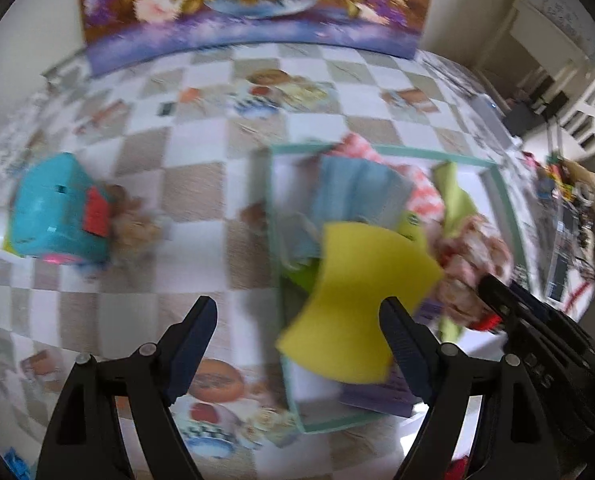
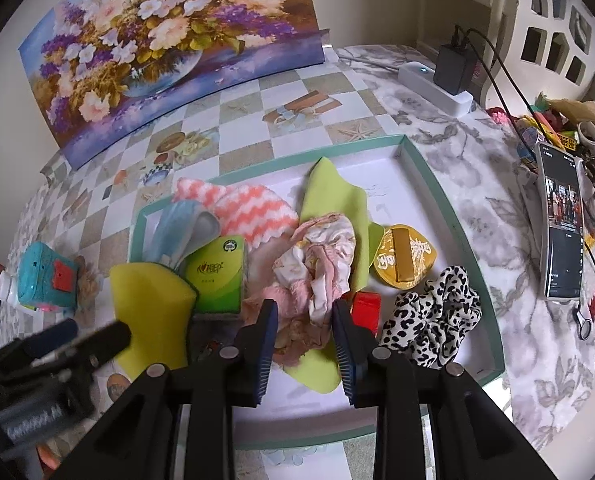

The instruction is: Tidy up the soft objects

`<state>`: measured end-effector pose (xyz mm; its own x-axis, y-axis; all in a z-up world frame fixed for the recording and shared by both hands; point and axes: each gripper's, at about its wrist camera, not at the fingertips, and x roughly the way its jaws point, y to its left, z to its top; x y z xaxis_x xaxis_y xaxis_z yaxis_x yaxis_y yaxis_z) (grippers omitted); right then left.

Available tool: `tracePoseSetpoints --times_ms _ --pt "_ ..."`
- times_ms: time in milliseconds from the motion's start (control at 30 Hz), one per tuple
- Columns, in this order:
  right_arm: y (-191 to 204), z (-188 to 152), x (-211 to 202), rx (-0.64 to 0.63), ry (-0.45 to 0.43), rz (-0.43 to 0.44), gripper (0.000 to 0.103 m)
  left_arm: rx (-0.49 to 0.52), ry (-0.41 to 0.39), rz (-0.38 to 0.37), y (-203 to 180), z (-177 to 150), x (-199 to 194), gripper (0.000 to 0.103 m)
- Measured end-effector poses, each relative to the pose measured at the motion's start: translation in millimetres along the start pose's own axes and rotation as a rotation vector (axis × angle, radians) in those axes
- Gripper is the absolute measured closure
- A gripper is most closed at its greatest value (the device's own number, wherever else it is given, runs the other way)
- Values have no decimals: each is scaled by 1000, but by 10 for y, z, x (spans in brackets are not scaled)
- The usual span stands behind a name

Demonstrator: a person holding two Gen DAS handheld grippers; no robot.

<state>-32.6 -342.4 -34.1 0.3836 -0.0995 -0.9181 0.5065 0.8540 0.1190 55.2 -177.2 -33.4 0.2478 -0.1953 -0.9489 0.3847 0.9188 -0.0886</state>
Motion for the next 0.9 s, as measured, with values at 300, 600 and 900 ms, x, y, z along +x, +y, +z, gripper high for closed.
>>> tracePoseSetpoints --times_ms 300,600,900 --pt "128 -120 -95 -29 -13 15 41 -85 -58 108 319 -46 -78 3" --pt "271 -273 -139 -81 -5 5 0 -86 -71 139 479 -261 -199 2" --pt "254 -305 -215 -74 -21 -17 0 -106 -71 139 584 -413 -285 2"
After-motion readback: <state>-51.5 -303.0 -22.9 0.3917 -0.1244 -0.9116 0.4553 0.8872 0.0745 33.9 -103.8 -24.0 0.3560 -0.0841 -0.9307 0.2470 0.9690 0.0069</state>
